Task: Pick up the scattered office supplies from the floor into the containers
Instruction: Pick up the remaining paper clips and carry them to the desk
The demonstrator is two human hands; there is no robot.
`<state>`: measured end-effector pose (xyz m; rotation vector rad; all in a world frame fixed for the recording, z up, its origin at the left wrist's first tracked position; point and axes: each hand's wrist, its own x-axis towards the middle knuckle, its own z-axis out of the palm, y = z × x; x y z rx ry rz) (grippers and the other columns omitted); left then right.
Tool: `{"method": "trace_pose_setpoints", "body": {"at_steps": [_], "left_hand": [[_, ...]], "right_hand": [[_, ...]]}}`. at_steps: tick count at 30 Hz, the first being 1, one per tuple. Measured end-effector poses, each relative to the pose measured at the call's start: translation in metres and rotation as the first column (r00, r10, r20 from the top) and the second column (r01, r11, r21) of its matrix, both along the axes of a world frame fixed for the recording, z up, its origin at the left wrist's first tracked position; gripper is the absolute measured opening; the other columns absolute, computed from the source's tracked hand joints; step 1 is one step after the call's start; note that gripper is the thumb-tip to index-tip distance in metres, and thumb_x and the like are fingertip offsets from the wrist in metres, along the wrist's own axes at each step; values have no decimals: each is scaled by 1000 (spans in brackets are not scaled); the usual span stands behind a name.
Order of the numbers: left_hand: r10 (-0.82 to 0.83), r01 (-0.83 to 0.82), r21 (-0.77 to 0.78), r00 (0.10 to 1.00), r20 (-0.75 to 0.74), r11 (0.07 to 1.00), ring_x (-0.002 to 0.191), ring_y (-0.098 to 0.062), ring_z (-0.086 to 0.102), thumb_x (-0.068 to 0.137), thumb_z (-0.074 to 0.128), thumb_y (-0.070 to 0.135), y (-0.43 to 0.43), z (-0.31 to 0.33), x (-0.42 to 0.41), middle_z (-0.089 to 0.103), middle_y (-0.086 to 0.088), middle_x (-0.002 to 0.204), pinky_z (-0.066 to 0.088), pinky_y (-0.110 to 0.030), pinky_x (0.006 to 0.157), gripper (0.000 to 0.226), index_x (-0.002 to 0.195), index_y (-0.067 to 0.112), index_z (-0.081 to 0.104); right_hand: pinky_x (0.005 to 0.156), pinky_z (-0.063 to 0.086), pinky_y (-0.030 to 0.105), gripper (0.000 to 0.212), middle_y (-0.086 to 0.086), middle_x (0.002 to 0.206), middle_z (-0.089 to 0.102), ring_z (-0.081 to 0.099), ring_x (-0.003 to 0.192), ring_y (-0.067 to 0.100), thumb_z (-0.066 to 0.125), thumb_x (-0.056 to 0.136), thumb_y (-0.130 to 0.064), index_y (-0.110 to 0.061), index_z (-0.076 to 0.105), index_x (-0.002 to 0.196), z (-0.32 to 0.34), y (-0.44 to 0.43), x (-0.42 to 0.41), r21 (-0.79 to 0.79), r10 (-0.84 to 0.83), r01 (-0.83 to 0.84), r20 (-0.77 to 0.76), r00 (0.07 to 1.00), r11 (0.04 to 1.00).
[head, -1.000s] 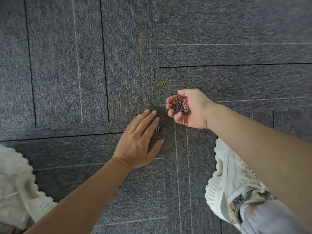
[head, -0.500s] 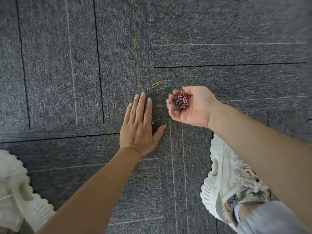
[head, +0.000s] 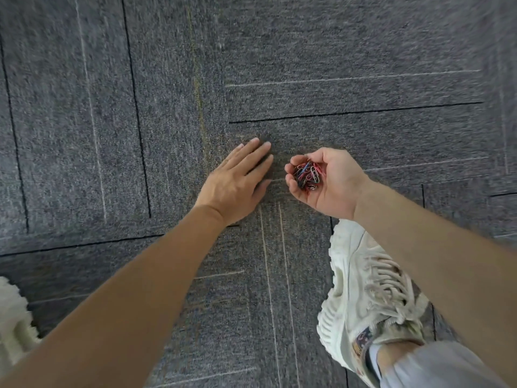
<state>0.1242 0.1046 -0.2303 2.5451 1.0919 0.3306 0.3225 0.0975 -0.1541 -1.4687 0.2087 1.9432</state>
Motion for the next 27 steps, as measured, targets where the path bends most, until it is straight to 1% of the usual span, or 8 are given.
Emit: {"method": "trace_pose_setpoints", "body": {"at_steps": [5,8,10,12,15,19,23,27], "left_hand": [[-163,161,30,984,71,986,132,-27,52,101,55,17,-25,4,-50,56,-12,140,47,-45,105,33,129,0,62],[-136,137,-13,987,87,990,131,-28,52,98,59,23,-54,7,-75,60,-14,135,46,-44,106,37,128,0,63],[-91,92,-21,995,41,996,128,-32,52,96,60,31,-65,7,-80,59,-14,132,46,-45,104,45,129,1,60],[-30,30,3,1000,1,1000,118,-34,52,94,59,38,-65,4,-77,56,-14,125,47,-46,91,42,122,7,57],[1,-3,84,1000,21,996,97,-32,51,96,57,35,-49,2,-60,57,-12,104,43,-44,74,27,98,9,60],[-126,113,165,990,69,980,69,-25,51,101,54,29,-24,2,-49,58,-7,78,46,-38,62,33,77,8,61],[-203,179,243,976,77,953,54,-17,46,98,58,25,-10,5,-45,53,-2,63,46,-30,50,34,67,12,56],[-238,234,196,971,-7,952,43,-14,43,97,57,28,8,11,-38,49,3,51,34,-20,39,40,58,16,55]], "right_hand": [[62,54,30,30,14,82,63,60,68,22,36,95,-15,-3,62,84,-3,2,-4,-22,44,-43,30,999,999],[63,54,31,30,14,81,63,59,69,23,37,95,-15,-3,62,83,-6,2,-17,-44,82,-80,52,995,996],[63,54,31,31,13,80,64,59,69,23,38,96,-16,-4,62,82,-7,4,-25,-44,96,-93,66,993,995],[61,53,30,34,13,78,65,59,68,23,37,98,-19,-4,62,80,-7,6,-31,-35,101,-98,85,991,995],[59,50,29,41,14,75,65,59,66,23,36,99,-24,-5,62,74,-7,11,-34,-19,73,-71,118,990,997],[58,49,30,43,14,73,63,57,64,23,34,100,-25,-5,59,72,-7,14,-39,-22,42,-40,135,990,999],[57,48,30,43,13,69,64,57,62,22,33,100,-26,-5,59,72,-7,14,-36,-17,44,-42,157,987,999],[57,49,29,44,12,69,63,58,61,22,33,101,-27,-5,59,73,-7,13,-30,-16,27,-25,161,987,1000]]}}
